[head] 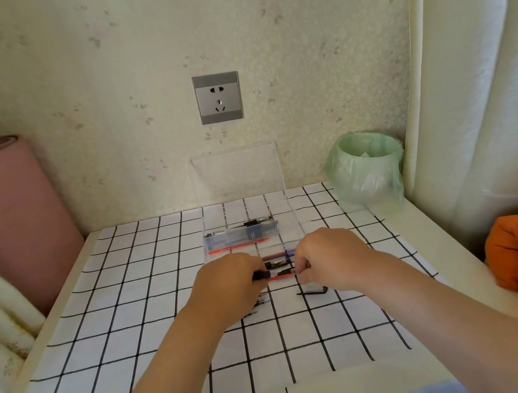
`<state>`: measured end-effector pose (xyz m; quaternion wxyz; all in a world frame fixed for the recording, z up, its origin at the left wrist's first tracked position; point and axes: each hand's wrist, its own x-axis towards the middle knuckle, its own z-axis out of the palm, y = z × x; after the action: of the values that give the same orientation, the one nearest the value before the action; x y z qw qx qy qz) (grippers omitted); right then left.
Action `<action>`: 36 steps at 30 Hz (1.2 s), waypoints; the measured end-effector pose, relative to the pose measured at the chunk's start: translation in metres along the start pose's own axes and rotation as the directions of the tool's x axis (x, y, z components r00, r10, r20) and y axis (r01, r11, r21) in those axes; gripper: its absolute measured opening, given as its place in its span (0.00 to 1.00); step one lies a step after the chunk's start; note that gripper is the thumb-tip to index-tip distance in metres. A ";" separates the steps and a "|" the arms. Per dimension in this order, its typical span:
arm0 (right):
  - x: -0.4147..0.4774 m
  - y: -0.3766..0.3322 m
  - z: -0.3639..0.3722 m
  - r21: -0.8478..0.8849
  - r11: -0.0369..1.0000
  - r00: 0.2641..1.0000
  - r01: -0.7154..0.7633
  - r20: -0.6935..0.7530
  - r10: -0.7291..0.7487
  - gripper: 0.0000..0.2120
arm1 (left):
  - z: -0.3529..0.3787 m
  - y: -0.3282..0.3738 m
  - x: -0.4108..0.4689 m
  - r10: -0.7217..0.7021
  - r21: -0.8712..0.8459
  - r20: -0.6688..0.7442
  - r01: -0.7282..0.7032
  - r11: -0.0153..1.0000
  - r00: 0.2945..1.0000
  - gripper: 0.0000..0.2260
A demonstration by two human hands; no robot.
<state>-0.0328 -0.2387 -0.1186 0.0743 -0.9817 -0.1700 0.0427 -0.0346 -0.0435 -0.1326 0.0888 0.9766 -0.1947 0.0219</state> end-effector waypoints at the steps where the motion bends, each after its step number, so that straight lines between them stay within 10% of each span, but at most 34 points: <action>1: 0.000 0.002 0.000 0.003 1.000 1.000 -0.022 0.010 0.022 0.07 | 0.001 -0.002 -0.001 -0.017 0.009 0.012 0.017 1.000 1.000 0.08; 15: 0.004 -0.007 0.014 0.076 0.997 1.000 0.015 0.020 -0.016 0.08 | -0.001 -0.017 -0.008 -0.111 0.117 0.089 0.100 0.988 0.990 0.07; 23: 0.009 -0.009 0.012 0.048 0.999 0.998 0.002 0.070 -0.006 0.09 | 0.001 -0.014 -0.003 -0.041 -0.003 -0.118 0.041 0.999 0.992 0.12; 36: 0.053 -0.018 0.006 0.121 0.991 0.966 0.053 -0.259 -0.020 0.11 | 0.015 -0.017 0.002 -0.013 -0.031 -0.179 0.007 0.999 0.984 0.14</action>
<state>0.0105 -0.2035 -0.1252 0.1586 -0.9690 -0.1740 -0.0755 -0.0262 -0.0313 -0.1498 0.1210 0.9701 -0.1814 0.1063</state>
